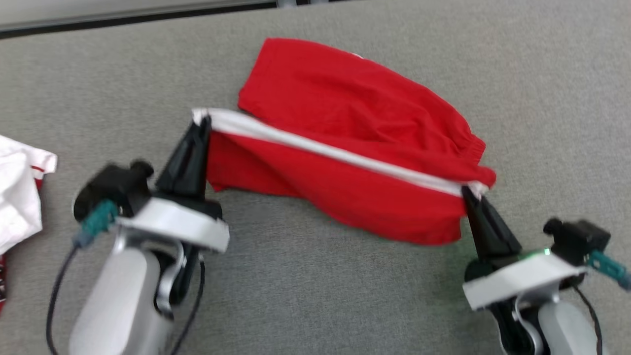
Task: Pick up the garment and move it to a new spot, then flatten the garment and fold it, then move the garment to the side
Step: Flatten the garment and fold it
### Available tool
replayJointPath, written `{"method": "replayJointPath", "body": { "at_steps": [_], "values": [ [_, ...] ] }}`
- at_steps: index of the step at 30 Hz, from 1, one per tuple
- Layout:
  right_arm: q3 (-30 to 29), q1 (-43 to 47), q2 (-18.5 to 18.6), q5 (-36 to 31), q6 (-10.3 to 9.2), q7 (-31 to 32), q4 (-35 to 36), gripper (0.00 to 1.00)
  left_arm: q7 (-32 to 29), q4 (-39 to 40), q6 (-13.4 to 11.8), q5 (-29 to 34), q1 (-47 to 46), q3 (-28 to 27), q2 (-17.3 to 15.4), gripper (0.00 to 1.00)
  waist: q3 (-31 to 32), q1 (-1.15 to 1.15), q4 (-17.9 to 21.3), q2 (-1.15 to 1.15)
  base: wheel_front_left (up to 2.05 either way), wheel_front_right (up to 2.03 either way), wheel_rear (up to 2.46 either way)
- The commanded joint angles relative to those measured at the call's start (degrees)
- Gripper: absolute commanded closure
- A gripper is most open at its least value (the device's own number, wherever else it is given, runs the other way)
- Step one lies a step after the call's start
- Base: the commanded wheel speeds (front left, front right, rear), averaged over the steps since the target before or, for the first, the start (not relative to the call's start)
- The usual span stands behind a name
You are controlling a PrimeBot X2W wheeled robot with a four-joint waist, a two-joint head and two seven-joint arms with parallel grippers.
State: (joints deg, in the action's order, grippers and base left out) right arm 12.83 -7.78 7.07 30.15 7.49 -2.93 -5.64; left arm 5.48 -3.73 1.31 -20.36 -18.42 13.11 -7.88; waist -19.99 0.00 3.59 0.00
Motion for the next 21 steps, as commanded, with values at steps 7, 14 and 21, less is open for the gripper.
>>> {"method": "replayJointPath", "body": {
  "at_steps": [7,14,21],
  "values": [
    [-0.66,-11.74,-0.62,1.02,0.00,-2.06,-3.24,1.00,-3.36,-12.50,2.06,0.12,-19.06,0.48,0.43,1.00,-8.04,0.00,4.48,0.00,0.00,0.00,0.00],
    [-0.08,-20.57,-0.98,2.51,0.00,-4.51,-9.29,1.00,-2.89,-30.23,3.02,-1.42,-33.80,0.23,2.10,1.00,-10.85,0.00,6.71,0.00,0.00,0.00,0.00],
    [3.60,-26.30,0.01,4.27,0.00,-7.66,-14.92,0.50,-0.35,-45.22,4.27,-2.85,-42.01,0.64,3.15,0.92,-11.36,0.00,7.62,0.00,0.00,0.00,0.00]
  ]
}}
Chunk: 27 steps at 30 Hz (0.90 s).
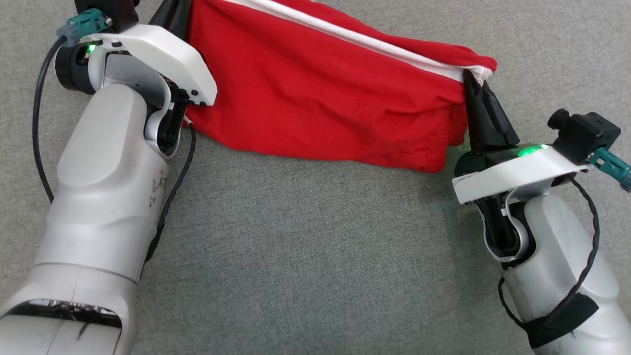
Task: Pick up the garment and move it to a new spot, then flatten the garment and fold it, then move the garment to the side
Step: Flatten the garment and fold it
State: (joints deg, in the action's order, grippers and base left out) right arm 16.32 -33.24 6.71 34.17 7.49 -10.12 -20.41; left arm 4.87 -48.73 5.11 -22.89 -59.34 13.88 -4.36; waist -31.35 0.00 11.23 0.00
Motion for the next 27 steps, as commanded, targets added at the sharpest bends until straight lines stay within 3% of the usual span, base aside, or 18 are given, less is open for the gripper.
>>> {"method": "replayJointPath", "body": {
  "at_steps": [1,2,8,12,19,27],
  "values": [
    [0.48,-1.17,0.69,0.59,0.00,-0.90,-0.68,0.18,1.09,-1.68,0.65,-0.93,-1.79,-0.16,-0.12,0.68,-0.02,0.00,-0.06,0.00,0.00,0.00,0.00],
    [1.11,-1.48,1.12,0.49,0.00,-1.67,-0.88,0.00,1.98,-3.04,0.86,-1.14,-2.54,-0.06,0.13,0.00,-0.03,0.00,-0.13,0.00,0.00,0.00,0.00],
    [2.06,0.24,3.58,-1.48,0.00,-4.86,2.04,0.00,8.40,-6.93,1.97,-2.43,-3.40,1.34,0.66,0.00,0.75,0.00,-0.95,0.00,0.00,0.00,0.00],
    [-0.67,2.95,5.01,-5.28,0.00,-5.12,6.24,0.00,10.22,-4.30,1.14,-0.61,-0.32,1.41,0.04,0.00,1.78,0.00,-1.90,0.00,0.00,0.00,0.00],
    [-8.25,9.27,5.02,-14.70,0.00,-5.10,13.17,0.00,10.23,15.08,-4.45,4.80,12.07,-2.67,-1.28,0.00,4.02,0.00,-4.04,0.00,0.00,0.00,0.00],
    [-11.35,15.88,5.11,-18.85,0.00,-4.48,15.90,0.00,10.24,28.53,-7.53,7.57,27.04,-5.97,-1.39,0.00,8.04,0.00,-6.57,0.00,0.00,0.00,0.00]
  ]
}}
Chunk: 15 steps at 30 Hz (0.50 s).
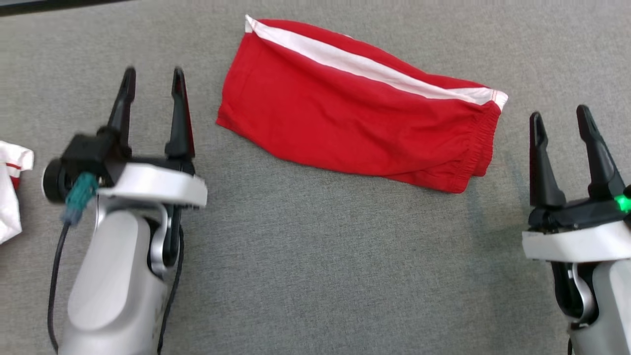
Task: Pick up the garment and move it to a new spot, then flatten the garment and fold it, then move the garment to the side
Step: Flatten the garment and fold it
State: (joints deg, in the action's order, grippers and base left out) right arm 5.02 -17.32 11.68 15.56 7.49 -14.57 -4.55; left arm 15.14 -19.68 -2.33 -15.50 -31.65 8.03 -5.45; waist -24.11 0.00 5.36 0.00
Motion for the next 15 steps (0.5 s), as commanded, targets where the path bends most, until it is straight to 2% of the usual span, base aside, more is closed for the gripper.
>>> {"method": "replayJointPath", "body": {
  "at_steps": [1,9,15],
  "values": [
    [-0.16,1.03,0.11,-0.48,0.00,0.40,0.42,0.00,-0.02,0.80,-0.37,0.48,1.31,-0.41,-0.42,0.00,1.36,0.00,-0.89,0.00,0.00,0.00,0.00],
    [0.96,6.18,-0.25,-1.04,0.00,3.25,3.07,0.00,-0.02,8.19,-2.58,1.28,13.45,-2.00,-0.26,0.00,4.54,0.00,-1.84,0.00,0.00,0.00,0.00],
    [1.19,7.78,-0.53,-0.94,0.00,4.49,4.05,0.00,-0.28,10.62,-3.20,1.38,17.68,-1.13,-0.35,0.00,5.72,0.00,-2.36,0.00,0.00,0.00,0.00]
  ]
}}
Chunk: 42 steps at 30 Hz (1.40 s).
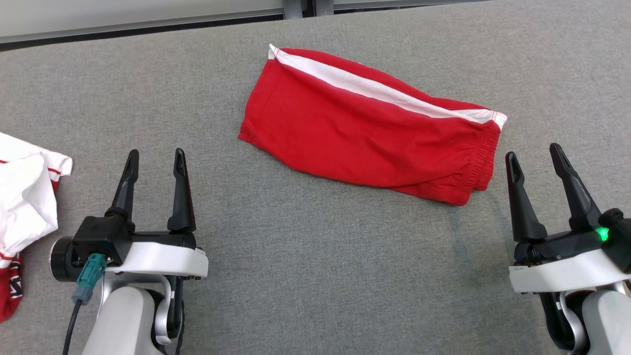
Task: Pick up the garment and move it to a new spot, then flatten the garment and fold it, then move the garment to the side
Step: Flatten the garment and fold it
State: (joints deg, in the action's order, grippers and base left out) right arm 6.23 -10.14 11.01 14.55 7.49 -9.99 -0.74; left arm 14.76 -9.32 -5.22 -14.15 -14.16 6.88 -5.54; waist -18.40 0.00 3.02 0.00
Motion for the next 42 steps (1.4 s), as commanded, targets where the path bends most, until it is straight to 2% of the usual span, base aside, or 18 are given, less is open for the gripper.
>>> {"method": "replayJointPath", "body": {
  "at_steps": [1,15,21,23,31,37,42],
  "values": [
    [-0.03,0.62,0.11,0.03,0.00,0.08,0.32,0.00,-0.12,0.32,-0.30,0.01,0.40,0.14,-0.33,0.00,0.11,0.00,-0.06,0.00,0.00,0.00,0.00],
    [-0.62,0.58,-0.81,0.36,0.00,0.38,-0.38,0.00,-1.36,0.17,-0.41,-0.05,0.03,0.88,-1.55,0.00,0.50,0.00,0.09,0.00,0.00,0.00,0.00],
    [-0.86,-0.04,-1.18,0.54,0.00,0.43,0.02,0.00,-2.97,-1.12,1.97,0.55,-4.72,3.37,-1.69,0.00,-0.92,0.00,0.11,0.00,0.00,0.00,0.00],
    [-0.60,-0.57,-1.35,0.51,0.00,0.57,0.32,0.00,-4.40,-2.71,3.54,0.77,-7.96,4.93,-1.72,0.00,-1.83,0.00,0.56,0.00,0.00,0.00,0.00],
    [1.73,-2.93,-2.18,1.36,0.00,-0.55,-0.90,0.00,-12.08,-17.45,8.91,-0.18,-21.97,8.70,-1.45,0.00,-5.11,0.00,5.07,0.00,0.00,0.00,0.00],
    [2.61,-3.90,-2.74,2.16,0.00,-1.63,-2.74,0.00,-16.70,-31.37,10.00,-1.74,-29.25,8.47,-1.71,0.00,-6.30,0.00,8.15,0.00,0.00,0.00,0.00],
    [2.25,-4.00,-3.01,2.59,0.00,-2.36,-3.54,0.00,-20.06,-38.93,10.70,-3.60,-33.23,8.20,-1.41,0.00,-6.62,0.00,8.96,0.00,0.00,0.00,0.00]
  ]
}}
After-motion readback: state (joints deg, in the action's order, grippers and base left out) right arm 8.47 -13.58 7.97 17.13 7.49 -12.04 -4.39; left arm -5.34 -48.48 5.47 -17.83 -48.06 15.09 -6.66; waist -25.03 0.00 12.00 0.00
